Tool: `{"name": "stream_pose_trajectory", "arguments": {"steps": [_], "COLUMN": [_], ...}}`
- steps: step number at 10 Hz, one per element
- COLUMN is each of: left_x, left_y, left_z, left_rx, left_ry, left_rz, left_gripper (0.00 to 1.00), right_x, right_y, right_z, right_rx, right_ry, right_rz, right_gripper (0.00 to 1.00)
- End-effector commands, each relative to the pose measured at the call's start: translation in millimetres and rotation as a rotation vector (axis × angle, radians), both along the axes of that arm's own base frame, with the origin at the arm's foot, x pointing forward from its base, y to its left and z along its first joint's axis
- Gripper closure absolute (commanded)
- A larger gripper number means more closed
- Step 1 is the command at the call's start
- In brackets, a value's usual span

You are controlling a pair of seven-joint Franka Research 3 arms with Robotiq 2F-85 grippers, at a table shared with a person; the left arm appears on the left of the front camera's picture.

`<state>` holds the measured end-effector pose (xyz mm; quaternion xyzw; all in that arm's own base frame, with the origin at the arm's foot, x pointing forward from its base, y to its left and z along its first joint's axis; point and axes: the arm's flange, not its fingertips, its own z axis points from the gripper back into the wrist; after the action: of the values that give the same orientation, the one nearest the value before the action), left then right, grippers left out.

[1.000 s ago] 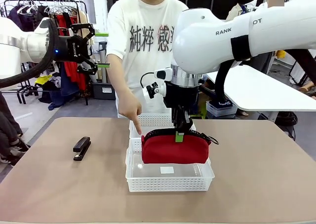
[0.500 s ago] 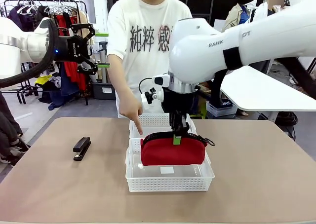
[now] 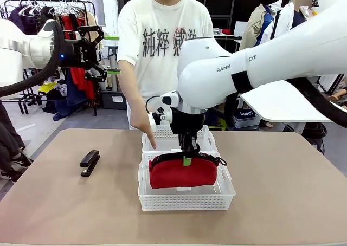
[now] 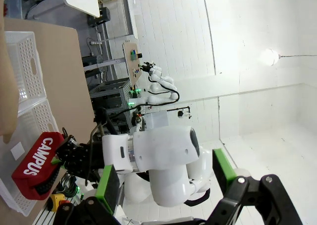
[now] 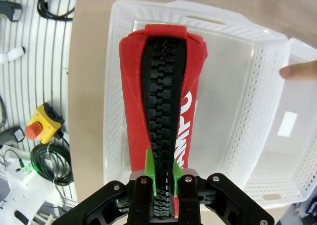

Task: Distribute items into two baskets.
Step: Place the picked Pencil pouch into the Organizing basket as instructed by the person.

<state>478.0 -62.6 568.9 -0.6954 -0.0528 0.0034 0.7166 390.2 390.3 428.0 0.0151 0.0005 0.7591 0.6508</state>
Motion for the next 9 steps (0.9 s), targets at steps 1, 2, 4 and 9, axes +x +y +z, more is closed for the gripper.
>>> {"name": "stream_pose_trajectory", "arguments": {"steps": [1, 2, 4, 9], "left_x": [-1, -1, -1, -1], "left_y": [0, 0, 0, 0], "left_z": [2, 2, 2, 2], "left_rx": [-0.002, -0.002, -0.002, -0.002], "left_ry": [-0.004, -0.004, -0.004, -0.004], "left_rz": [0.001, 0.001, 0.001, 0.001], "left_gripper": [0.0, 0.0, 0.0, 0.0], "right_x": [-5, -5, -2, 2], "right_y": [2, 5, 13, 20], "right_z": [-12, -18, -29, -43], "right_rx": [-0.028, -0.035, -0.041, -0.055], "right_ry": [-0.034, -0.045, -0.038, -0.02], "right_rz": [0.0, -0.003, -0.001, 0.008], "right_gripper": [1.0, 1.0, 1.0, 1.0]}}
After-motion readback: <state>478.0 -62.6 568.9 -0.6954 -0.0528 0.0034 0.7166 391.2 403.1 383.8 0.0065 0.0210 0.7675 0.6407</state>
